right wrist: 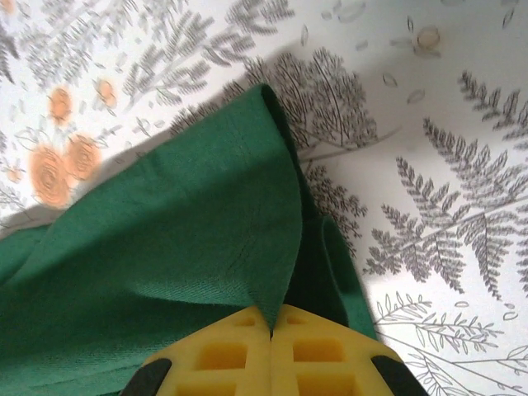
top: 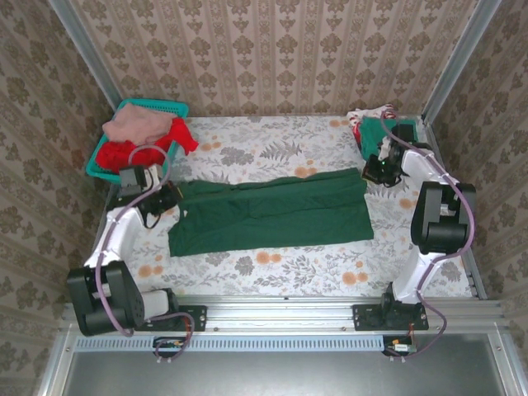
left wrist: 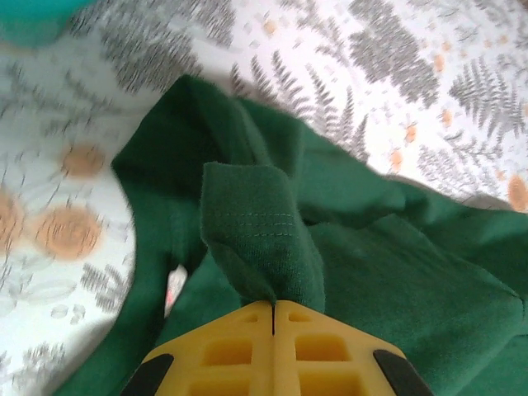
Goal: Fold and stack the t-shirts
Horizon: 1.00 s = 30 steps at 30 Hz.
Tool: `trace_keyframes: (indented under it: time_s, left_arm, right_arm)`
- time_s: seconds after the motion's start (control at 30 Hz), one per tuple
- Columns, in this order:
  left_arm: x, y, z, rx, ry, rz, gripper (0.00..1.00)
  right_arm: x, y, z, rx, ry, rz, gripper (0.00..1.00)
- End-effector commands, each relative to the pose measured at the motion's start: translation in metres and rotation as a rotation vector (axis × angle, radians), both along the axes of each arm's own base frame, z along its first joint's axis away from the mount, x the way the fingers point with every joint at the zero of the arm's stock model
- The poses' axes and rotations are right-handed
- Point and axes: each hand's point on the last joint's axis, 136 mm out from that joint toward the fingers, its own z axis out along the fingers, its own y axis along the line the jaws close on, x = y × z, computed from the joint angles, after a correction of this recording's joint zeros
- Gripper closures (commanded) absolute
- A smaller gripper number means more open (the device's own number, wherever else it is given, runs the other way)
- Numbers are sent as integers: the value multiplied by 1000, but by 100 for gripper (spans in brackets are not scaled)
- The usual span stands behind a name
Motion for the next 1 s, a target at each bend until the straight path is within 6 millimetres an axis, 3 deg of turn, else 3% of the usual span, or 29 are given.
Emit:
trace_keyframes:
  time_s: [0.0,0.17,0.27,0.33,0.57,0.67,0.8,0.97]
  left_arm:
    - [-17,10,-9,11,23,81,100]
    - [-36,7,-37,20,82,77,100]
    - [-31,4,-41,0,82,72,100]
    - [-13,3,-27,-5,61,65,100]
    - [84,-4,46,3,-51,-11,100]
    - [106,-3,63,24,-64,-34,100]
    - [96,-1,53,44,-53,-37,100]
    - [56,-3,15,30,1,-19,100]
  right_arm:
    - [1,-5,1,-5,-28,-25,100]
    - [-2,-4,-5,-4,-14,-22,100]
    - [6,-6,-1,-8,-25,-36,100]
    - [21,-8,11,-2,-55,-50,100]
    - [86,-21,68,-9,-206,-105,100]
    - [104,-20,79,-1,-280,-80,100]
    - [99,-15,58,1,-252,-16,100]
    - [78,-8,37,50,-220,5,100]
